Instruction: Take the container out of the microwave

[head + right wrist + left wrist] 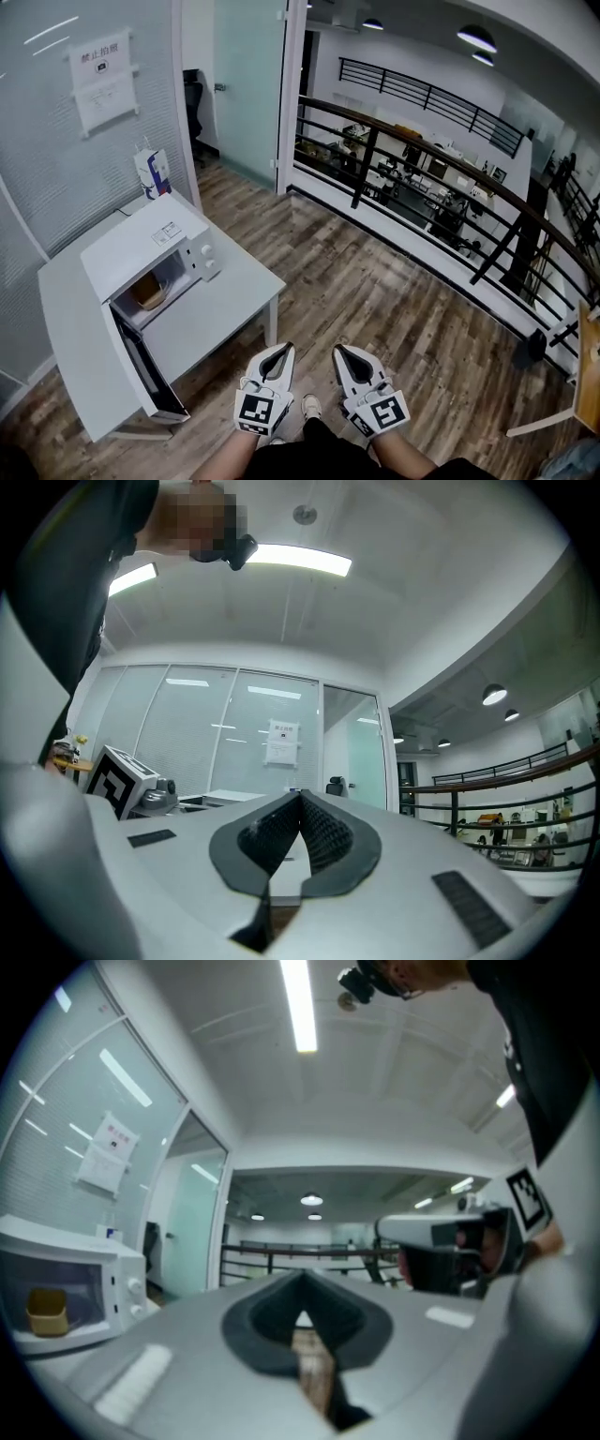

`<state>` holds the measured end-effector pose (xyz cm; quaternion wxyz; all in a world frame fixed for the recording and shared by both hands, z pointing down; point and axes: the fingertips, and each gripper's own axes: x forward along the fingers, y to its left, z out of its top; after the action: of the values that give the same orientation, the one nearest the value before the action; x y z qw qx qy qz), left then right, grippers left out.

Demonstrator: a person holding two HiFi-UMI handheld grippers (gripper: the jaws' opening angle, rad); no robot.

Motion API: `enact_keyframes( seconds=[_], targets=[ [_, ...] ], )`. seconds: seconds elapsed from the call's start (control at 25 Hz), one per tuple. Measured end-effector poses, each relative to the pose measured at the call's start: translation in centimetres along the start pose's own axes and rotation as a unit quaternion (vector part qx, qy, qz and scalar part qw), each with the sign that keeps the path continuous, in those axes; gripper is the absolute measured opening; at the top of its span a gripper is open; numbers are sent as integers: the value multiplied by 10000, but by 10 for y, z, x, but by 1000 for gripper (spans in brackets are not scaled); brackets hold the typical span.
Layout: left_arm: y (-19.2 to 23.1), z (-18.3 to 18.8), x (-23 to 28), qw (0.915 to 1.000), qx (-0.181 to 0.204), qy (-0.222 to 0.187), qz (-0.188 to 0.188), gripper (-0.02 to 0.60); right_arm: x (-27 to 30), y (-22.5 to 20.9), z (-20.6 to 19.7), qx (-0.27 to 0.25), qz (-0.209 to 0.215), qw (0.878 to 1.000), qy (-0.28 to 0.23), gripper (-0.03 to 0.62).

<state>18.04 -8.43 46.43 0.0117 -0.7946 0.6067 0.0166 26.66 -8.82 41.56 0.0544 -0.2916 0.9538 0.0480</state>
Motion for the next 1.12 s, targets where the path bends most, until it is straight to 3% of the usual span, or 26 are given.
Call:
enact_keyframes(
  seconds=[0.6, 1.0, 1.12],
  targets=[
    [83, 13, 85, 9918, 169, -60, 1263, 5, 122, -69, -13, 217, 1297, 9910, -233, -6],
    [127, 10, 74, 9675, 147, 164, 2518, 5, 177, -62, -34, 527, 2512, 9664, -154, -6],
    [137, 11, 66, 9616, 50, 152, 2738, 5, 197, -48, -40, 342, 2822, 9586, -153, -6]
  ],
)
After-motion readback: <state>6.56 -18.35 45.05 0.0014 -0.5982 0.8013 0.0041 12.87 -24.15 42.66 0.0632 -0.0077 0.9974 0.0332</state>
